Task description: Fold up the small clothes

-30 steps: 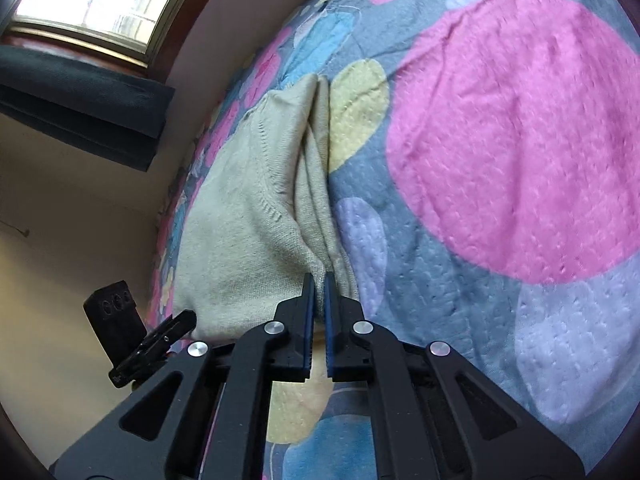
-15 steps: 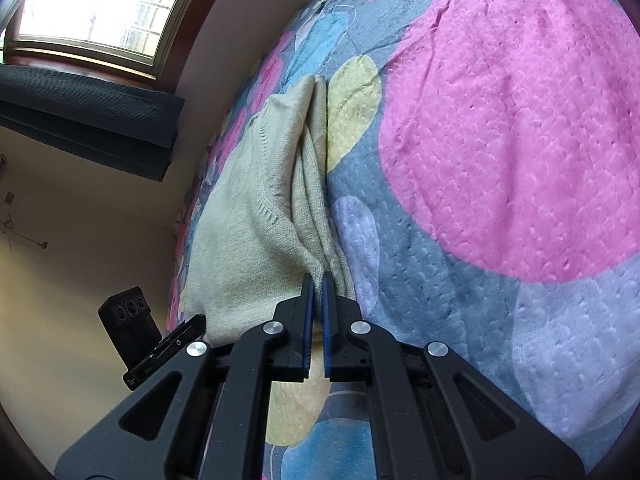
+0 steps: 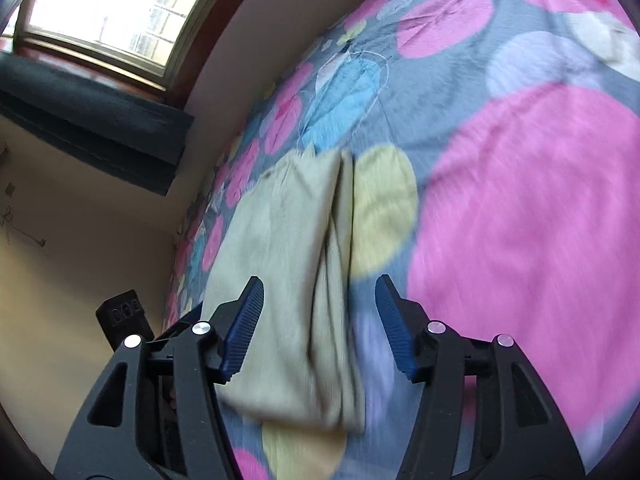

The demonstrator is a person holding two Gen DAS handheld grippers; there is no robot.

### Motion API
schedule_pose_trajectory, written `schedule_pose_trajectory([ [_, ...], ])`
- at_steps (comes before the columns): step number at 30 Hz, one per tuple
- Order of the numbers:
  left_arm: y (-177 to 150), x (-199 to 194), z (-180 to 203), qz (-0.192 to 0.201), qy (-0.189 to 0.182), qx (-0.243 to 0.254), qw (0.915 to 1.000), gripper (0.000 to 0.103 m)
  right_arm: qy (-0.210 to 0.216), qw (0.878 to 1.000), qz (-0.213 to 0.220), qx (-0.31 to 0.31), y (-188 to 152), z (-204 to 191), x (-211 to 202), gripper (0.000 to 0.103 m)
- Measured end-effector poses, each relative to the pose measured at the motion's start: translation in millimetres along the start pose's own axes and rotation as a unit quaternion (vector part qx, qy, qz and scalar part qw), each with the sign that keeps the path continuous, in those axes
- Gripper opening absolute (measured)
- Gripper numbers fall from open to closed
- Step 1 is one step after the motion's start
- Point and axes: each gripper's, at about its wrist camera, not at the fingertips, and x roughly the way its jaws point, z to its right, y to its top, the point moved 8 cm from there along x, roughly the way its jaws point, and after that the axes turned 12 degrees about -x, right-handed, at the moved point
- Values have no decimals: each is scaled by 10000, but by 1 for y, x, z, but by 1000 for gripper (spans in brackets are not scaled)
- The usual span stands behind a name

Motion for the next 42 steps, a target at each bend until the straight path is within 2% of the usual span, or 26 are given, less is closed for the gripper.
schedule_pose_trajectory([
  [3,18,33,-20,-500,-418,-607,9960,86,-45,9999,-129,54,24,11,31,58],
  [5,33,44,-27,-379,-615,-702,9949,86,-61,9998,-161,43,38,16,51,58],
  [12,71,70,-33,-283,-743,-785,9937,84,460,9972,-489,-334,68,-2,107,58],
  [14,77,76,-34,-255,-505,-684,9961,54,575,9952,-582,-544,70,-12,120,58],
  [15,77,77,-37,-245,-398,-682,9966,47,554,9944,-630,-648,71,-15,124,56],
  [16,77,78,-40,-212,-318,-697,9968,35,481,9942,-645,-720,72,-16,127,43],
  [17,78,78,-44,-203,-311,-709,9968,32,380,9940,-690,-762,71,-16,131,23],
  [20,77,77,-48,-125,-210,-680,9974,26,383,9950,-647,-659,69,-10,137,18],
  [24,79,75,-47,-111,-258,-670,9974,28,437,9954,-598,-603,69,-9,136,19],
  [29,61,54,-35,-269,-560,-771,9951,65,597,9958,-663,-218,55,0,109,31],
  [33,25,33,-22,-448,-661,-763,9939,71,762,9943,-744,-106,29,-2,84,34],
  [35,9,26,-16,-493,-697,-772,9934,74,833,9934,-790,-57,14,-7,70,41],
  [42,-45,2,9,-753,-1023,-767,9889,75,792,9924,-927,-172,-32,-23,36,51],
])
